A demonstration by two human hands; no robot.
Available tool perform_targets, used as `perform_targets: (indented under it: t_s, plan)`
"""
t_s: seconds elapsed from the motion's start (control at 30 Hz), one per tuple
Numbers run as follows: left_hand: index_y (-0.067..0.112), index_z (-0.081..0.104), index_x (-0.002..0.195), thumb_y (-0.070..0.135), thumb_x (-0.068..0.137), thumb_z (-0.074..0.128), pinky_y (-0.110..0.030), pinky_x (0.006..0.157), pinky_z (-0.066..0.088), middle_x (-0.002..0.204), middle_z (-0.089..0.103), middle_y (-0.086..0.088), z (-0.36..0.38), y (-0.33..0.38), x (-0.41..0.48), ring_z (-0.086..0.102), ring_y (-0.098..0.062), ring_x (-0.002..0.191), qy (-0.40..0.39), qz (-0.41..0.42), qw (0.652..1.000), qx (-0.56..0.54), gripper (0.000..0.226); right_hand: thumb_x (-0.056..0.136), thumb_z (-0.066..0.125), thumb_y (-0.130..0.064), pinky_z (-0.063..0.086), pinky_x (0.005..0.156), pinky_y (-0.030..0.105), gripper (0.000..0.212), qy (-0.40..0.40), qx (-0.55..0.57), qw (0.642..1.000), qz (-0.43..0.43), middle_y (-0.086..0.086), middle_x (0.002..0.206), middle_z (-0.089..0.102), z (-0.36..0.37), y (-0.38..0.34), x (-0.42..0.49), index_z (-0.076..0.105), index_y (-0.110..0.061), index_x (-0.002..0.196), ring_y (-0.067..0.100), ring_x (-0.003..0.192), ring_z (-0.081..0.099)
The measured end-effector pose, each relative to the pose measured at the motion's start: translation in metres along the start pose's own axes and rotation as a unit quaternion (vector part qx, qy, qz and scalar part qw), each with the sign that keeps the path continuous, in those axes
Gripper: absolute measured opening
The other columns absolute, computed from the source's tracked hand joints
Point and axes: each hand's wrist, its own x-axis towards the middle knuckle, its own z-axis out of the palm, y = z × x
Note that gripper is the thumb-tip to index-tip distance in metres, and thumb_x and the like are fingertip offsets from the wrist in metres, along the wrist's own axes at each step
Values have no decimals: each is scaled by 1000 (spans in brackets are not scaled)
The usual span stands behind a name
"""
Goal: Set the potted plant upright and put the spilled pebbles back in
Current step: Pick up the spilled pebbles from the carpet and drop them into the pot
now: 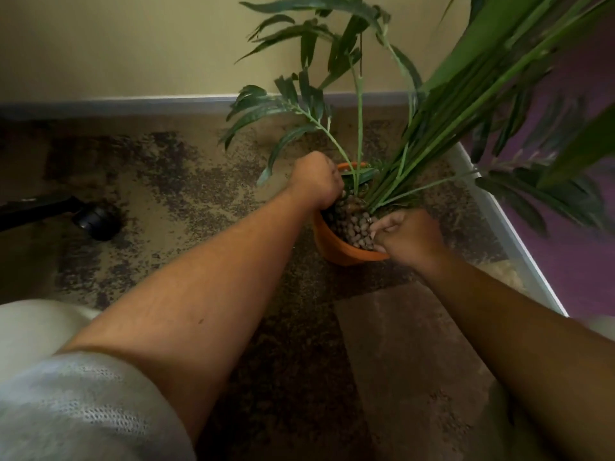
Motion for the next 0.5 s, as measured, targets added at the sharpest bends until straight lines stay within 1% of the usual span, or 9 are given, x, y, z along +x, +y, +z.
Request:
perform_targets:
  t_s: [0.03,0.07,0.1,0.13,0.17,0.27,0.37,0.43,0.5]
  plan:
    - [5,74,95,13,88,63,-35,88,55,104,73,-13,0,0,0,68,-27,101,-15,1,1000,9,15,89,64,-4,50,48,9,14,-5,22,1000,18,4,84,68,0,0,0,73,-13,82,15,69,66]
    - [3,75,96,14,87,65,-35,89,55,105,74,-13,0,-1,0,67,-27,102,-26,1,1000,14,17,90,62,-5,55,55,13,13,-12,39,998,37,7,88,69,0,0,1,73,-11,86,18,74,68]
    - [2,76,95,15,86,68,-36,89,55,103,74,-12,-1,-1,1,68,-26,100,-25,-2,1000,10,18,91,61,-7,60,69,23,12,-19,50,997,53,10,94,71,-1,0,1,73,-10,91,22,81,70]
    - [2,76,93,17,85,70,-38,88,56,100,75,-13,-1,-2,1,69,-26,98,-14,-7,1000,-4,18,93,60,-9,61,81,34,13,-24,64,995,67,12,99,72,-2,0,1,73,-9,96,25,89,71]
    - [1,77,91,17,84,71,-39,87,56,97,75,-13,-2,-3,2,69,-26,96,-3,-15,999,-32,18,95,58,-9,59,87,39,15,-27,86,993,78,14,102,71,-4,-2,1,72,-9,101,25,93,70]
    - [-1,74,83,12,86,69,-42,87,57,86,73,-14,-1,-6,1,70,-31,94,9,-36,992,-121,14,99,51,-5,58,89,40,20,-40,104,991,80,13,100,66,-7,-6,0,68,-7,110,26,94,69]
    - [2,74,78,11,85,69,-44,84,59,76,70,-7,2,-14,2,71,-27,87,14,-28,989,-146,12,94,51,4,57,90,46,25,-36,80,995,57,10,100,64,-9,-7,0,69,-5,108,31,102,68]
    - [6,73,73,16,83,70,-45,78,60,76,73,-8,3,-20,1,72,-27,81,36,-30,984,-169,14,88,56,9,58,87,44,25,-27,68,996,44,6,102,63,-9,-5,0,71,-7,99,29,104,68]
    - [10,66,63,26,81,71,-49,70,60,73,73,-15,4,-28,-4,71,-33,73,82,-43,974,-208,25,85,59,9,60,79,41,25,0,70,997,41,4,93,69,-9,-4,1,68,-14,80,24,92,70]
